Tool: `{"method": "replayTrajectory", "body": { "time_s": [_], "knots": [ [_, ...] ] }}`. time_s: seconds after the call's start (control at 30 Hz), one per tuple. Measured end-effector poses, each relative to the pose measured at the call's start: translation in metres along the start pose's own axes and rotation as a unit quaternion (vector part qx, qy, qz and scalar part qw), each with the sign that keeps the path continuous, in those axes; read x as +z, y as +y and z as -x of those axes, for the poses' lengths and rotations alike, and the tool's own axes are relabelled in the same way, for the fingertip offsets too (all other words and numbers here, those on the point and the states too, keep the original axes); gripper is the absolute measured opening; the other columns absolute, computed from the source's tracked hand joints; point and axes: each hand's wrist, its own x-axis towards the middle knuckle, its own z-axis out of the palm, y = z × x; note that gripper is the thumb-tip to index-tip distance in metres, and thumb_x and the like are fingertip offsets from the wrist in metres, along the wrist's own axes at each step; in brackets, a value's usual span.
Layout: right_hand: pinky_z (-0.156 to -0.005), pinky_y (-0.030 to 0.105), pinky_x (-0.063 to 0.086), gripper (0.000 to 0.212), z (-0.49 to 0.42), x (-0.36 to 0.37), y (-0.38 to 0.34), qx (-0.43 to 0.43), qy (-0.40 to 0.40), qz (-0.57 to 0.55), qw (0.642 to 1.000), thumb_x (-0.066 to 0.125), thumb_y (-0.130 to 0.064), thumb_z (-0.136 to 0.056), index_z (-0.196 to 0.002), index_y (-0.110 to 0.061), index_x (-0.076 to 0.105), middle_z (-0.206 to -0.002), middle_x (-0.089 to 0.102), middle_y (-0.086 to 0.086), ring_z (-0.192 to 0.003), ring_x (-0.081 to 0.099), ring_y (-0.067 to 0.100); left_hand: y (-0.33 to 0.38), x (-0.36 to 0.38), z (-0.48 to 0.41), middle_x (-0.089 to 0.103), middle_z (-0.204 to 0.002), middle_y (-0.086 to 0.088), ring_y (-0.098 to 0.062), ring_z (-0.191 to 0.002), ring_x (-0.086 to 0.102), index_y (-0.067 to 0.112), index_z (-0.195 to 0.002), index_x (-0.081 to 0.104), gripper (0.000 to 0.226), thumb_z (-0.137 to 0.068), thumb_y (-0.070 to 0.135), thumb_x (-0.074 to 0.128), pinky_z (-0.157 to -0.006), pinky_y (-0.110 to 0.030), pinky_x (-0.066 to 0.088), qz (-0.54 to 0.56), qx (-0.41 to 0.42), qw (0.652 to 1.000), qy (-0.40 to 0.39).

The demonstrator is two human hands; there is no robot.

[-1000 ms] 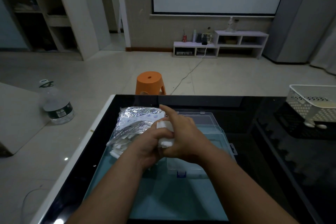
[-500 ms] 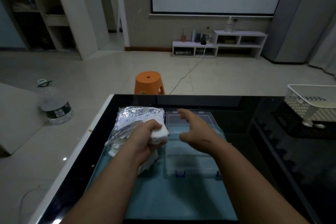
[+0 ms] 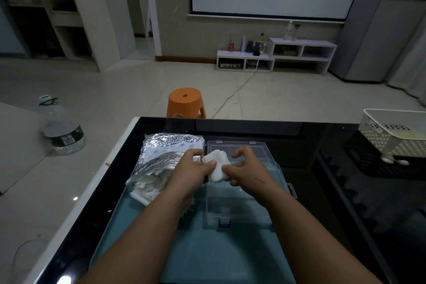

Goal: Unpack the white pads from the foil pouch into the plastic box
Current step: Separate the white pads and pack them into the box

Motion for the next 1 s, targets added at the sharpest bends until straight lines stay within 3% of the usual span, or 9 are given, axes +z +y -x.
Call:
{"method": "replayTrajectory", "body": {
  "time_s": [0.13, 0.27, 0.37, 0.47, 0.63, 0.77, 0.9, 1.0],
  "knots": [
    [-0.079, 0.046, 0.055, 0.024, -0.005, 0.004, 0.004, -0.016, 0.054, 0.068, 0.996, 0.064, -0.020, -0.086, -0.098, -0.025, 0.045, -0.091, 0.064, 0.002, -0.083, 0.065, 0.026, -0.003, -0.002, -0.001, 0.069, -0.095, -0.006, -0.022, -0.084, 0.067, 0.028, -0.103, 0.058, 0.025, -0.082, 0.026, 0.073, -0.086, -0.045, 0.055, -0.089, 0.035, 0.995, 0.011],
    [-0.079, 0.045, 0.055, 0.022, -0.007, 0.010, 0.010, -0.004, 0.047, 0.103, 0.994, 0.064, -0.025, -0.088, -0.098, -0.028, 0.045, -0.096, 0.066, 0.002, -0.081, 0.064, 0.021, -0.004, -0.001, 0.000, 0.069, -0.092, -0.003, -0.015, -0.077, 0.063, 0.025, -0.105, 0.058, 0.027, -0.083, 0.022, 0.072, -0.070, -0.030, 0.048, -0.151, 0.049, 0.987, 0.019],
    [-0.081, 0.045, 0.056, 0.020, -0.008, 0.014, 0.015, 0.010, 0.026, 0.118, 0.993, 0.062, -0.026, -0.090, -0.100, -0.028, 0.045, -0.099, 0.065, 0.003, -0.084, 0.064, 0.024, -0.008, 0.001, 0.002, 0.067, -0.091, 0.005, -0.014, -0.079, 0.062, 0.029, -0.102, 0.052, 0.027, -0.082, 0.026, 0.071, -0.063, -0.027, 0.043, -0.251, 0.065, 0.965, 0.038],
    [-0.073, 0.039, 0.052, 0.016, -0.009, 0.015, 0.018, 0.012, 0.016, 0.148, 0.989, 0.060, -0.026, -0.092, -0.096, -0.028, 0.045, -0.099, 0.063, 0.004, -0.082, 0.061, 0.021, -0.011, 0.004, 0.005, 0.063, -0.089, 0.010, -0.011, -0.076, 0.059, 0.029, -0.097, 0.049, 0.024, -0.083, 0.029, 0.069, -0.057, -0.024, 0.037, -0.324, 0.084, 0.941, 0.048],
    [-0.071, 0.035, 0.051, 0.011, -0.010, 0.016, 0.020, 0.001, -0.010, 0.194, 0.981, 0.054, -0.021, -0.093, -0.087, -0.030, 0.051, -0.095, 0.063, 0.002, -0.079, 0.059, 0.018, -0.014, 0.006, 0.006, 0.061, -0.083, 0.005, -0.018, -0.078, 0.057, 0.025, -0.088, 0.049, 0.017, -0.084, 0.026, 0.065, -0.065, -0.029, 0.040, -0.399, 0.138, 0.906, 0.041],
    [-0.077, 0.034, 0.052, 0.010, -0.010, 0.019, 0.022, -0.010, -0.014, 0.226, 0.974, 0.051, -0.025, -0.096, -0.093, -0.034, 0.052, -0.097, 0.061, -0.004, -0.083, 0.060, 0.016, -0.016, 0.006, 0.007, 0.060, -0.084, 0.004, -0.020, -0.079, 0.056, 0.023, -0.091, 0.047, 0.021, -0.084, 0.024, 0.067, -0.066, -0.029, 0.039, -0.403, 0.157, 0.901, 0.042],
    [-0.076, 0.036, 0.053, 0.005, -0.011, 0.021, 0.024, -0.014, 0.000, 0.249, 0.968, 0.051, -0.031, -0.097, -0.097, -0.037, 0.051, -0.093, 0.060, -0.006, -0.079, 0.059, 0.014, -0.016, 0.007, 0.008, 0.067, -0.095, 0.001, -0.015, -0.085, 0.060, 0.023, -0.096, 0.065, 0.010, -0.088, 0.029, 0.064, -0.072, -0.027, 0.045, -0.436, 0.168, 0.883, 0.044],
    [-0.073, 0.035, 0.052, 0.005, -0.010, 0.025, 0.025, -0.013, 0.016, 0.275, 0.961, 0.050, -0.035, -0.098, -0.103, -0.035, 0.052, -0.092, 0.061, -0.005, -0.077, 0.058, 0.015, -0.016, 0.007, 0.007, 0.067, -0.106, -0.001, -0.017, -0.096, 0.063, 0.020, -0.108, 0.071, 0.024, -0.089, 0.032, 0.063, -0.079, -0.026, 0.045, -0.458, 0.168, 0.873, 0.032]
  ]
}}
